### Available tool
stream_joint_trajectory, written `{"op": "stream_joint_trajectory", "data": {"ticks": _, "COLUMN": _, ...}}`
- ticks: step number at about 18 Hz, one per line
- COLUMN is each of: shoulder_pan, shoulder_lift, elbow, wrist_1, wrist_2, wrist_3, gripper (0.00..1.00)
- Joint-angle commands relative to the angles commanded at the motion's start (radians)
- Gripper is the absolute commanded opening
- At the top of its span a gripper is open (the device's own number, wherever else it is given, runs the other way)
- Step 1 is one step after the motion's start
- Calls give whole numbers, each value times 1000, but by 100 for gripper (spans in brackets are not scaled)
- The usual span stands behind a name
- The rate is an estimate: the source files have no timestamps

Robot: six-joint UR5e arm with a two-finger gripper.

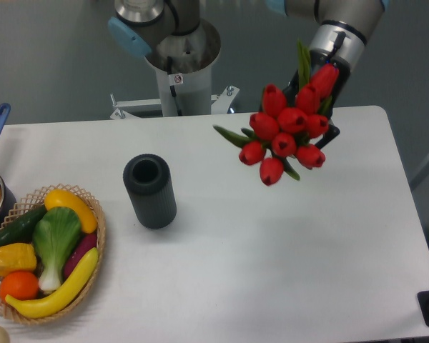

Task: Insert the flowers into the vase
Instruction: 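Carry the tulips over toward the dark grey vase, then lower the tulip stems down into the vase opening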

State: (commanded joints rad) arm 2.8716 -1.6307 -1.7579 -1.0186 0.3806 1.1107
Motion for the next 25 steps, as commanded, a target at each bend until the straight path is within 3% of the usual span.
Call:
{"op": "stream_joint_trajectory", "data": {"ticks": 9, "shoulder_pan": -78, "shoulder_lift": 21, "elbow": -9, "wrist_1": 0, "wrist_2": -65, "wrist_3": -32, "gripper": 4}}
{"op": "stream_joint_trajectory", "data": {"ticks": 12, "shoulder_pan": -89, "shoulder_lift": 35, "elbow": -29, "wrist_1": 2, "wrist_2": -140, "wrist_3": -37, "gripper": 4}}
{"op": "stream_joint_trajectory", "data": {"ticks": 18, "shoulder_pan": -126, "shoulder_lift": 35, "elbow": -150, "wrist_1": 100, "wrist_2": -279, "wrist_3": -28, "gripper": 4}}
{"op": "stream_joint_trajectory", "data": {"ticks": 25, "shoulder_pan": -187, "shoulder_lift": 51, "elbow": -209, "wrist_1": 109, "wrist_2": -286, "wrist_3": -26, "gripper": 4}}
